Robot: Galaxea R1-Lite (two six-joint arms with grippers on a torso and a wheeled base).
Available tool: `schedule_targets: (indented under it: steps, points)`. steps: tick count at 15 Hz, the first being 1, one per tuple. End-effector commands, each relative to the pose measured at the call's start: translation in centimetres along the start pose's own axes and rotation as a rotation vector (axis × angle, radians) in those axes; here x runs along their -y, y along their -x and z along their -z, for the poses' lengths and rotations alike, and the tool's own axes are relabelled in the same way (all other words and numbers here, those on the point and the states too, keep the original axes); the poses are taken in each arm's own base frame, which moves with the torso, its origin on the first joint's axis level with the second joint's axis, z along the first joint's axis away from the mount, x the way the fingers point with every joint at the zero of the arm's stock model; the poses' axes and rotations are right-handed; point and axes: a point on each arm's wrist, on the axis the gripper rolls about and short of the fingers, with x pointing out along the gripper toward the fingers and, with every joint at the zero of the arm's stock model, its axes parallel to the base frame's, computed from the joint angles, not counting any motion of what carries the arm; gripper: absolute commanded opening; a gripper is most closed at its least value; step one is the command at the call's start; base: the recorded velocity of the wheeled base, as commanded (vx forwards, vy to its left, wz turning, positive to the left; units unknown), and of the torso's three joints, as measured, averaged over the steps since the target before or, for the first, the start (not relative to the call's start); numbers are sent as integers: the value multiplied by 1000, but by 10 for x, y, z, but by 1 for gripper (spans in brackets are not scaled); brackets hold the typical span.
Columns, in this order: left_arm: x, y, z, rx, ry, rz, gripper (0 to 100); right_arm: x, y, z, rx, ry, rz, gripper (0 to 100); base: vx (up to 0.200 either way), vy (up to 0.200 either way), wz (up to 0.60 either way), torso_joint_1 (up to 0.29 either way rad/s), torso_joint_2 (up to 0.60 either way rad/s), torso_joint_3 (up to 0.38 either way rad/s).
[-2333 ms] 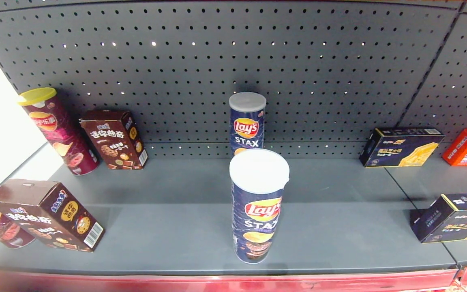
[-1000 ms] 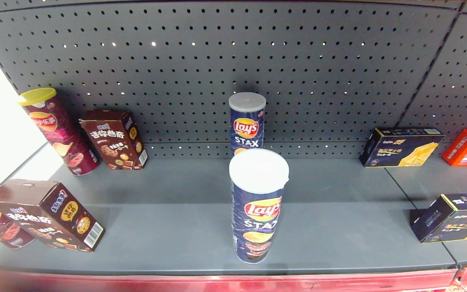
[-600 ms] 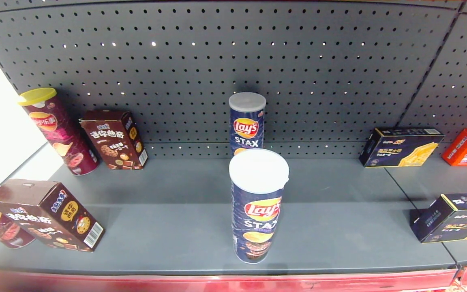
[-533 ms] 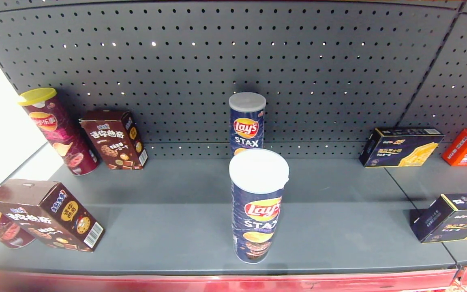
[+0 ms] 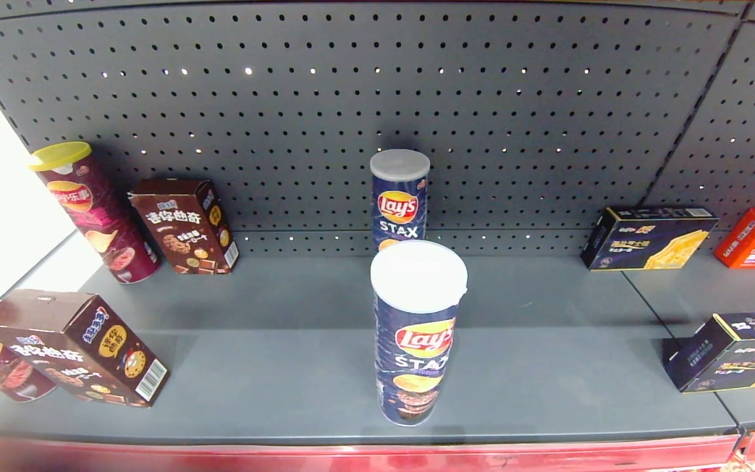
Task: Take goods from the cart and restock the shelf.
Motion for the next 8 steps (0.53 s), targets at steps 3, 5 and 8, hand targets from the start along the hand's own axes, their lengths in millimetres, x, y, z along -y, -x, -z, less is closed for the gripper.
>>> schedule_targets:
  steps: [3,5,8]
  points:
    - [0,0,0,0,1,0,100,0,0,0,-2,0,0,100,0,0,0,0,0,0]
    - [0,0,0,0,0,0,100,0,0,0,-2,0,0,100,0,0,0,0,0,0]
    - [0,0,0,0,0,1,100,0,0,0,-4,0,0,100,0,0,0,0,0,0]
